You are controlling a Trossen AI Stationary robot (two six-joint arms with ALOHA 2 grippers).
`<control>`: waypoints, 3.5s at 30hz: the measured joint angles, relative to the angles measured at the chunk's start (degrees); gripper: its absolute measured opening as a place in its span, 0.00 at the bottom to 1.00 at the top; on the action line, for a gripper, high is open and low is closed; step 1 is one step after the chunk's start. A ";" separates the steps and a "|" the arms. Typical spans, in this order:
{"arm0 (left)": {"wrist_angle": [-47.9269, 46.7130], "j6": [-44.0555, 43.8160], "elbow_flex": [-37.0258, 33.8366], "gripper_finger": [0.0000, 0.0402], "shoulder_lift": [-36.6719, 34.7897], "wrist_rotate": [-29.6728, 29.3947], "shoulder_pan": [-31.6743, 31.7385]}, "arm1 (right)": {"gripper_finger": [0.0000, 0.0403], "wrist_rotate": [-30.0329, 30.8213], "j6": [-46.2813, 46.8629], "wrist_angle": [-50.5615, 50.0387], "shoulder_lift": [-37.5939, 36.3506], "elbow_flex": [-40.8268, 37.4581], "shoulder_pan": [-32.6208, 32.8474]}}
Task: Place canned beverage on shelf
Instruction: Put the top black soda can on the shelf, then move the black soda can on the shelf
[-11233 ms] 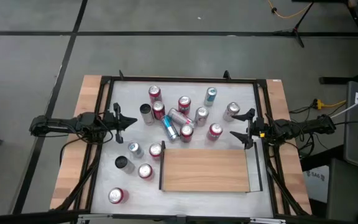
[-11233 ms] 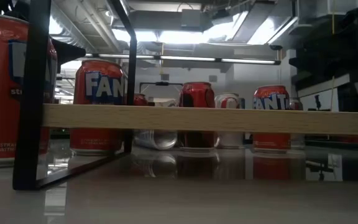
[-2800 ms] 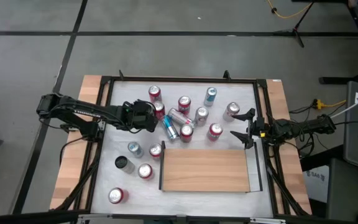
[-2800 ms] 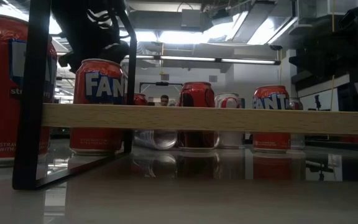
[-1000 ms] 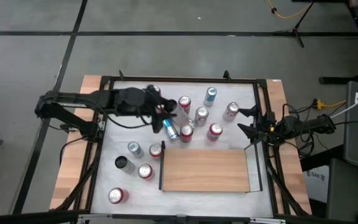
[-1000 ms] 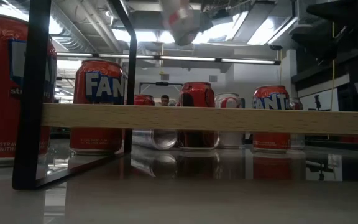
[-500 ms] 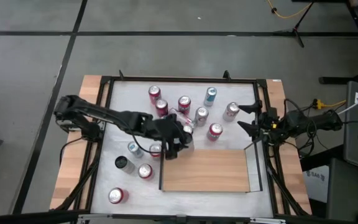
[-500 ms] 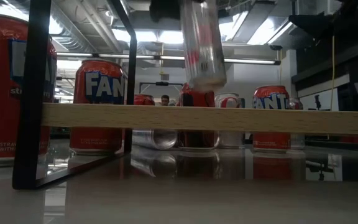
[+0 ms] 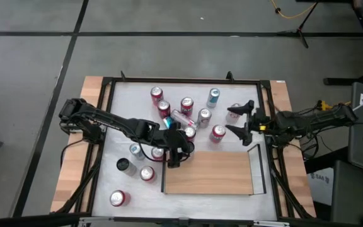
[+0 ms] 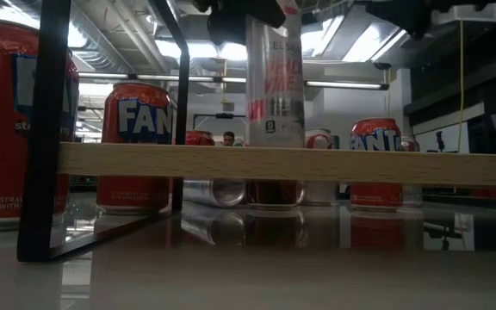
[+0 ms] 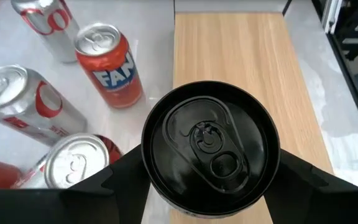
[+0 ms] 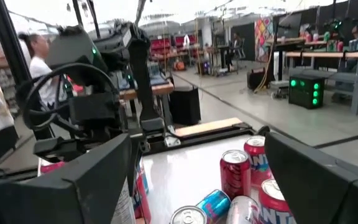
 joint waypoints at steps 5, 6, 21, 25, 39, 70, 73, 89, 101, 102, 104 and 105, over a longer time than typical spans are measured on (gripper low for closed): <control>0.74 0.00 0.00 0.59 1.99 -0.11 -0.78 | 0.89 -0.98 0.07 -0.01 7.00 3.60 0.00; 1.16 -0.02 0.07 0.59 2.33 -0.20 -0.89 | 0.89 -1.17 0.05 -0.03 8.21 4.12 0.00; 1.21 -0.02 0.02 0.69 2.30 -0.68 -1.22 | 0.89 -2.01 0.09 0.91 19.79 6.84 0.00; 1.20 -0.04 0.02 0.71 2.28 -0.63 -1.22 | 0.89 -2.01 0.09 0.97 20.97 6.84 0.00; 1.27 -0.03 0.00 0.89 2.24 -0.66 -1.22 | 0.89 -6.92 0.03 3.29 23.08 6.84 0.02; -13.58 -0.02 -0.01 0.93 -14.13 -3.89 -2.07 | 0.89 -18.61 -3.34 -9.33 45.23 27.80 0.00; -14.18 -0.04 -0.02 0.93 -14.40 -4.74 -2.32 | 0.89 -20.61 -3.37 -9.96 45.19 27.82 0.00; -14.23 -0.04 -0.02 0.93 -14.40 -4.85 -2.36 | 0.89 -22.42 -2.90 -11.67 45.70 27.82 0.04; -14.23 -0.06 -0.02 0.93 -14.40 -4.76 -2.36 | 0.88 -21.44 -2.88 -11.20 49.82 27.80 0.04; -14.23 -0.04 -0.02 0.93 -14.40 -4.77 -2.36 | 0.87 -21.44 -2.78 -11.19 49.79 27.80 0.04; -14.24 -0.04 -0.02 0.93 -14.40 -4.79 -2.36 | 0.84 -21.44 -2.36 -11.16 49.71 27.80 0.04; -14.23 -0.04 -0.02 0.93 -14.40 -4.79 -2.36 | 0.81 -21.44 -2.07 -11.08 49.67 27.80 0.04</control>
